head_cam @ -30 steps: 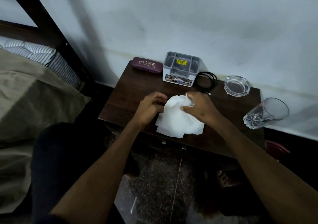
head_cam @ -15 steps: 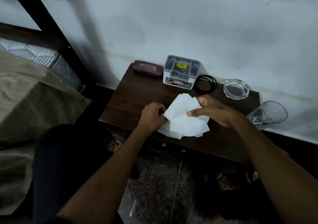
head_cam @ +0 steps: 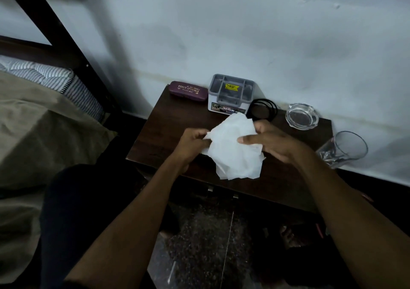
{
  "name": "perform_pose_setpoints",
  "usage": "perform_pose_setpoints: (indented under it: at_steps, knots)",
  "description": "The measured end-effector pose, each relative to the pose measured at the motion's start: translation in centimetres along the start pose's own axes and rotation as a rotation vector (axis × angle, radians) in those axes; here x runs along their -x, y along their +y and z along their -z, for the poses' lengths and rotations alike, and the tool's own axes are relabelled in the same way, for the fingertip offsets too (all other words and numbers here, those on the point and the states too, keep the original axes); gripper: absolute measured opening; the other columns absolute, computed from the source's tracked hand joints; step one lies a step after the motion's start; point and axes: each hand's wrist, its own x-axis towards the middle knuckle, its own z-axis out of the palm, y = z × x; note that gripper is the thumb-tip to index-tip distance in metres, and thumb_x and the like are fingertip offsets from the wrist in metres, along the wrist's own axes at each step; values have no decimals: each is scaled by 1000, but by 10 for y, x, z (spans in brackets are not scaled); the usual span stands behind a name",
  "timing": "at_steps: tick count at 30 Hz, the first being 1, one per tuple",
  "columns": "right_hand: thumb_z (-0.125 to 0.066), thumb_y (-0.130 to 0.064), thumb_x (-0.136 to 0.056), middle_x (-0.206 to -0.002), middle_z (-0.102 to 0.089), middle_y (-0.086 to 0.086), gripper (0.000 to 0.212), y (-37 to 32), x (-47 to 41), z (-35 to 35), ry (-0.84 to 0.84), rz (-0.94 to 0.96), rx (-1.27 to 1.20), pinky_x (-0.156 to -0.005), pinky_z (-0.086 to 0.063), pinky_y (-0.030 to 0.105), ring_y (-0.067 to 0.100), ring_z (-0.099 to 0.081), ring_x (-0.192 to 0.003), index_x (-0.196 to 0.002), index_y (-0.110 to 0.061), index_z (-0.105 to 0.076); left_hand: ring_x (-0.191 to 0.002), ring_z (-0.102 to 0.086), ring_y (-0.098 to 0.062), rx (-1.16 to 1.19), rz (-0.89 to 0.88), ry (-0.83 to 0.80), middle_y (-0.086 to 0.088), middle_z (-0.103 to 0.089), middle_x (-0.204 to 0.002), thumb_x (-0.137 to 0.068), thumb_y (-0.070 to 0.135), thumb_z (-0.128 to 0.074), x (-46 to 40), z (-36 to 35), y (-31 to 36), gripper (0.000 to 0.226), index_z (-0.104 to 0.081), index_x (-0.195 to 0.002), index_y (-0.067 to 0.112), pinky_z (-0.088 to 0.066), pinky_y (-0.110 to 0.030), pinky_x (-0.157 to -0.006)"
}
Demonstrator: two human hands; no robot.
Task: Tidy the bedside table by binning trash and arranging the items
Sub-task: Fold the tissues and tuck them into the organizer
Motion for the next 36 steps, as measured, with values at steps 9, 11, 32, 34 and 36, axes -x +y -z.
perform_pose_setpoints:
  at_steps: [9, 11, 32, 34, 36]
  knots:
    - [-81, -16, -90, -109, -80, 15, 24, 4, -9, -26, 135, 48, 190, -93, -60, 56, 35, -77, -103, -109, -3, -73, -84, -63, -23, 51, -12, 55, -18, -71, -91, -95, -6, -66, 5, -10, -2, 17, -71, -105, -19, -49, -29, -65]
    - [-83, -20, -89, -108, -79, 17, 26, 7, -11, -30, 210, 61, 199, -88, -61, 54, 33, -78, -99, -106, -3, -73, -79, -67, -20, 43, 18, 93, -13, -75, -87, -95, -7, -64, 2, -14, -3, 15, -75, -102, -13, -52, -32, -68]
    - [-83, -26, -81, -100, -80, 11, 27, 7, -2, -19, 384, 30, 256, -88, -61, 60, 33, -78, -94, -101, -12, -73, -118, -74, -30, 493, 202, -135, -10, -78, -127, -102, 47, -59, 6, -16, 6, 48, -75, -130, 11, -61, -37, -87]
    - [-83, -22, -85, -98, -81, 10, 20, 8, -3, -21, 365, 33, 247, -89, -61, 61, 32, -78, -93, -101, -13, -74, -115, -76, -30, 380, 115, -174, -13, -79, -123, -98, 39, -69, 7, -20, 10, 40, -77, -126, 11, -62, -37, -88]
    - [-83, -25, -86, -99, -80, 12, 22, 7, -2, -23, 370, 34, 268, -89, -61, 61, 33, -77, -95, -102, -13, -74, -110, -77, -35, 207, 27, -154, -18, -79, -119, -92, 11, -77, 6, -22, 13, 32, -75, -123, 3, -62, -44, -91]
